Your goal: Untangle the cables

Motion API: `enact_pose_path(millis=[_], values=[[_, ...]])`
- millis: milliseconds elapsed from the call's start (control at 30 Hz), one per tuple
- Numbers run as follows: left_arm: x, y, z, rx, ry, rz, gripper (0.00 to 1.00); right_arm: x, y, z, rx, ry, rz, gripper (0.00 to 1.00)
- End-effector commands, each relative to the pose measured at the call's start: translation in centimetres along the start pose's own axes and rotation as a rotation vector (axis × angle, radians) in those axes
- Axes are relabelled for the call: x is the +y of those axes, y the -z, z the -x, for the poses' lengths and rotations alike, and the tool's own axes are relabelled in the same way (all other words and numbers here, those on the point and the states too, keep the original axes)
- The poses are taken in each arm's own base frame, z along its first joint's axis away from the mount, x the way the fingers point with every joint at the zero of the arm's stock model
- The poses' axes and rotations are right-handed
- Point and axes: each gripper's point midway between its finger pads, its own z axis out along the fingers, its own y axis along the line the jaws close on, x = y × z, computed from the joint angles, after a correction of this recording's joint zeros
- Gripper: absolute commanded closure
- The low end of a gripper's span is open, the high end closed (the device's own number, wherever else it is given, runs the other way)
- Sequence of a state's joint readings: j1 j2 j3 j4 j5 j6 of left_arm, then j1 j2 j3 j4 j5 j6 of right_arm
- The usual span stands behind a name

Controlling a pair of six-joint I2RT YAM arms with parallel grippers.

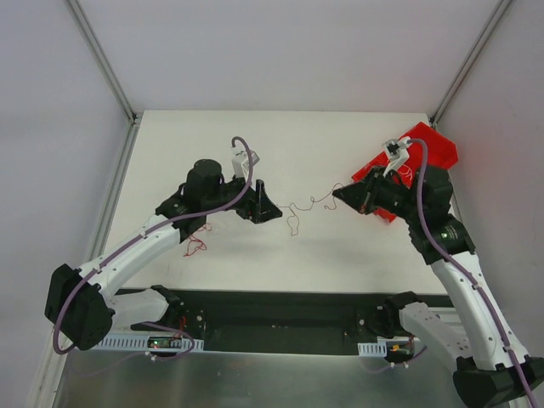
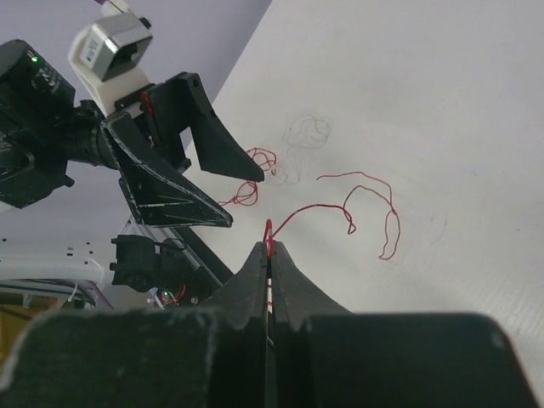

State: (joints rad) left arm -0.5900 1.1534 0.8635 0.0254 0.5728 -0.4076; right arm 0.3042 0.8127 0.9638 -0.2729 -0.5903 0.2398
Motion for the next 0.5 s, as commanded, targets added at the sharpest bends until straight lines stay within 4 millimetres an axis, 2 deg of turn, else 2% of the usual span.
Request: enact_pose_path(millis=[0, 67, 133, 200, 300, 367, 467], values=[[-1.4, 0.0, 2.8, -0.078, -0.056, -0.029, 0.31, -0.4, -1.6, -1.0, 0.027, -0.006, 0.014, 1.00], [-0.6, -0.6, 2.3, -0.042, -0.030, -0.005, 0.25, -0.9, -2.2, -1.8, 0.052, -0.005, 0.005, 1.00], [1.3, -1.4, 1.3, -0.004, 0.028, 0.070, 0.23, -1.4, -2.5, -2.4, 0.068, -0.008, -0.006, 1.00], [3.2, -2.2, -0.7, 0.074, 0.100, 0.127, 0.23, -1.6, -2.6, -2.9, 0.076, -0.010, -0.013, 1.00], [4.8, -4.1, -3.4, 0.178, 0.199, 0.132, 0.28, -1.8, -2.2, -3.1, 0.078, 0.006, -0.024, 1.00], [5.4, -5.2, -4.5, 0.229, 0.242, 0.123, 0.30, -1.7, -1.9, -3.2, 0.080, 0.014, -0.026, 1.00], [5.8, -6.7, -5.1, 0.266, 0.238, 0.113, 0.29, -1.4, -1.6, -3.2, 0.079, 0.023, -0.015, 1.00]])
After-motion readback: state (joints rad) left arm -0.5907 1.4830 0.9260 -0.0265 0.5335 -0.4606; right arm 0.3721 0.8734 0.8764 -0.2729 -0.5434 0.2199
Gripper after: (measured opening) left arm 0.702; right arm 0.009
